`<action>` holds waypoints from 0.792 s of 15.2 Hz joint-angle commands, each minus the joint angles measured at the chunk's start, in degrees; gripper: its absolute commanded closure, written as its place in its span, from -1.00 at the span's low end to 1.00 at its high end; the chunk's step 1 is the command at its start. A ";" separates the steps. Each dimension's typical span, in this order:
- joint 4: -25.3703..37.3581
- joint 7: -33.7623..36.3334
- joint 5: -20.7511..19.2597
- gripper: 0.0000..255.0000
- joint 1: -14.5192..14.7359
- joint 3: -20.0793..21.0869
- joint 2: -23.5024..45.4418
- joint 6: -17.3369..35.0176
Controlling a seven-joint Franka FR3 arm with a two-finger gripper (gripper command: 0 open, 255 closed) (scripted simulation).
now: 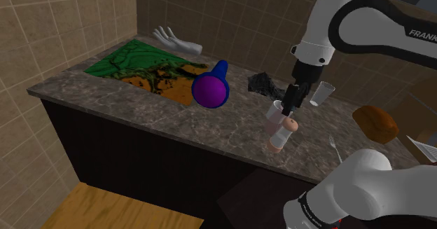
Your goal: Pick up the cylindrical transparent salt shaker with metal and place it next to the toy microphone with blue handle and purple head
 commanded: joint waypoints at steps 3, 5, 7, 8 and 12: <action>-3.93 -2.44 -2.14 -1.00 -0.76 -1.61 -2.25 3.68; -7.61 -4.84 -4.33 -1.00 -1.65 -3.38 -4.18 7.53; -11.03 -7.22 -6.60 -1.00 -2.67 -5.32 -5.72 11.57; -12.64 -8.41 -7.76 -1.00 -3.24 -6.36 -6.34 13.67; -18.26 -13.21 -12.48 -1.00 -5.87 -10.95 -7.48 22.75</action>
